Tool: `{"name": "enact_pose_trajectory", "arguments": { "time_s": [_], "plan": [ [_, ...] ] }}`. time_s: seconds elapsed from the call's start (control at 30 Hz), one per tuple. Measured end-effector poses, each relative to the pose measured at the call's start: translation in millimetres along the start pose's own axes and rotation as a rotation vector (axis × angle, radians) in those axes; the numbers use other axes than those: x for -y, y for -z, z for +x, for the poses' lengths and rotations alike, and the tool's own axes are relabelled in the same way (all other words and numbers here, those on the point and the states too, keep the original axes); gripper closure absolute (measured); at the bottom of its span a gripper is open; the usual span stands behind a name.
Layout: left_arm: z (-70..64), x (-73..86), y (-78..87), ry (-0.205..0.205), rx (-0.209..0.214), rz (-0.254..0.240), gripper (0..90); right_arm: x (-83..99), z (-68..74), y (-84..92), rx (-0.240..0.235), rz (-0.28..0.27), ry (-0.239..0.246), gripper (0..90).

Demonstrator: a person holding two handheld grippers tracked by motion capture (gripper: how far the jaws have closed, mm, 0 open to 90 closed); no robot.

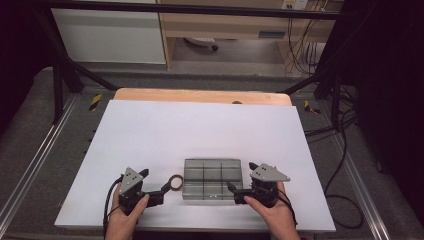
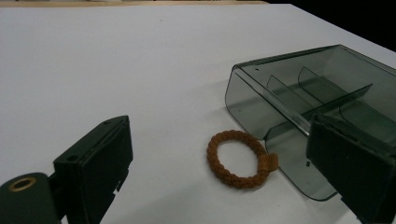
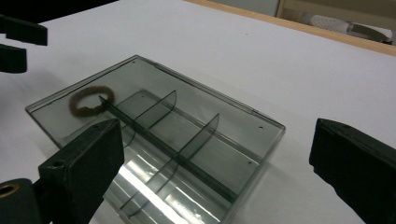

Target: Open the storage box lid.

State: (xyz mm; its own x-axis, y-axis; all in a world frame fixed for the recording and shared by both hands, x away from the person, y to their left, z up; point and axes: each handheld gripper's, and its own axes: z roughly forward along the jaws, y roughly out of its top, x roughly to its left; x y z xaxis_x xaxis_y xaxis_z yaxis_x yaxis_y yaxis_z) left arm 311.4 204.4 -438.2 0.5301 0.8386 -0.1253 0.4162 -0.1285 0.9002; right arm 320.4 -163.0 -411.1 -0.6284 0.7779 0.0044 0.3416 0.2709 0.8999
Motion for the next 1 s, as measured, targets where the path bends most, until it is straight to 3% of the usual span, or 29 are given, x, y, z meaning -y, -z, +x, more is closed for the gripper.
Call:
{"name": "enact_pose_trajectory", "arguments": {
  "time_s": [0.3, 0.7, 1.0],
  "plan": [
    [-2.9, 0.0, -3.5, -0.018, 0.015, 0.014, 6.9, -0.7, 15.4, -4.9, -0.045, 0.013, 0.027, 5.2],
    [-4.6, 0.3, -6.2, -0.011, 0.033, 0.019, 6.8, -0.5, 26.7, -9.0, -0.103, 0.032, 0.047, 3.3],
    [-7.8, 0.1, -8.1, -0.025, 0.041, 0.027, 6.8, -0.6, 34.9, -9.4, -0.163, 0.031, 0.053, 17.9]
  ]
}}
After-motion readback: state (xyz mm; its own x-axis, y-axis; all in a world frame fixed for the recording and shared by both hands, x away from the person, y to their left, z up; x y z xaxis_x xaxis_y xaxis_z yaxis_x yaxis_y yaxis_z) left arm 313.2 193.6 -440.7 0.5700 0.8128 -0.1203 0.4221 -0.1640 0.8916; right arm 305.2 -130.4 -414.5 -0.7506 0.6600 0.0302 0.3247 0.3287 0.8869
